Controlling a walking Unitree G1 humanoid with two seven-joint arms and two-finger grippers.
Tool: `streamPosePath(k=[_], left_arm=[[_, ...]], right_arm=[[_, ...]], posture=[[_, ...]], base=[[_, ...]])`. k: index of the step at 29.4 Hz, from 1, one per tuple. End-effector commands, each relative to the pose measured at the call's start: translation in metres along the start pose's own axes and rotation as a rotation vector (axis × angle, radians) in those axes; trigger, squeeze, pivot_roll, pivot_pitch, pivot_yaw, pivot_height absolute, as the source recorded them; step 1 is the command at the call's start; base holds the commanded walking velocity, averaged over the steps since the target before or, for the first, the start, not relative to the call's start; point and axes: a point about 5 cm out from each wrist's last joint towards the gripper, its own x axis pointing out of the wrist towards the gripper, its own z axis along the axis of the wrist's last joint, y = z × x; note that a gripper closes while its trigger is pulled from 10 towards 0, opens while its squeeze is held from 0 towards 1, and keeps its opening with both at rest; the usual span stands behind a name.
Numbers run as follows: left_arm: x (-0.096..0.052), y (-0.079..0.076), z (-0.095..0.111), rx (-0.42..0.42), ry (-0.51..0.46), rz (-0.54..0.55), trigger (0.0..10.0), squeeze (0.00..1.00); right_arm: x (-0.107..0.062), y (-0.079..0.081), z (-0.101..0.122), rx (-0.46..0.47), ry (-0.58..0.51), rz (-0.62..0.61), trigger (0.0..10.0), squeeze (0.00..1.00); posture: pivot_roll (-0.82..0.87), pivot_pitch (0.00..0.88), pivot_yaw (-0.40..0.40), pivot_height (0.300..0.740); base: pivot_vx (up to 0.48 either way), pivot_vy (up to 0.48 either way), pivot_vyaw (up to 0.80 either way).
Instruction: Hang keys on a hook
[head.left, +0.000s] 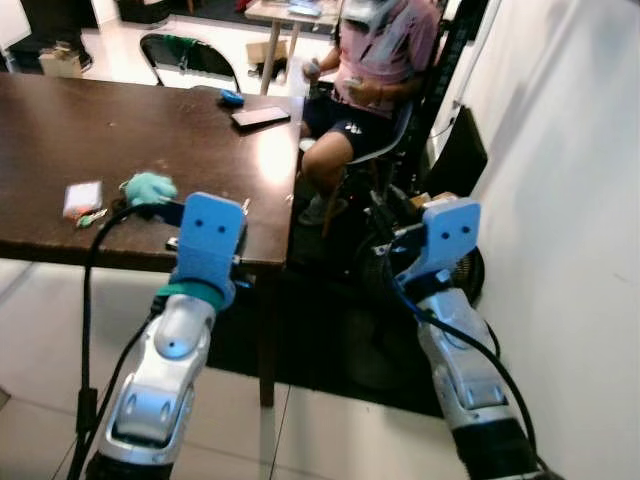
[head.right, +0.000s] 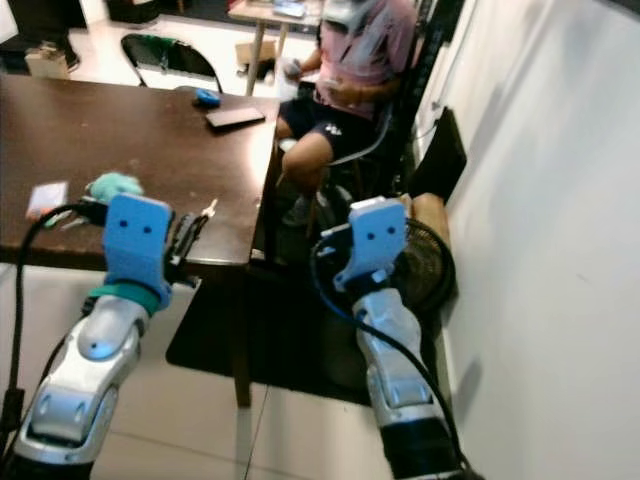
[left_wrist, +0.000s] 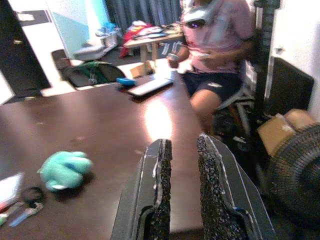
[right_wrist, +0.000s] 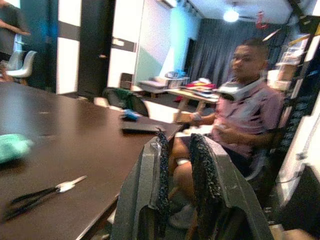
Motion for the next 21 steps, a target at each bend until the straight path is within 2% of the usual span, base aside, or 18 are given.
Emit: streamPosePath(k=[1,10,21], left_arm=[[-0.0027,0.0054,-0.0042,0.020,0.010,0.017,10.0,0.00],[-0.0026,0.0052,-0.0048,0.024,0.009,0.017,10.0,0.00],[-0.0024,0.0053,-0.0047,0.025,0.008,0.017,10.0,0.00]], right_arm=[[-0.0001,0.0109,-0.0022,0.012,0.004,0.032,10.0,0.00],[0.0005,0.0132,-0.0020,-0.012,0.007,0.045,10.0,0.00],[-0.0001,0.0119,-0.0013,0.010,-0.002,0.034,10.0,0.00]], posture=[[0.08,0.056,0.040,0.740],[0.08,0.062,0.041,0.740],[0.08,0.070,0.042,0.740]], base=[[0.454,0.000,0.44],[0.445,0.000,0.80],[0.426,0.000,0.00]])
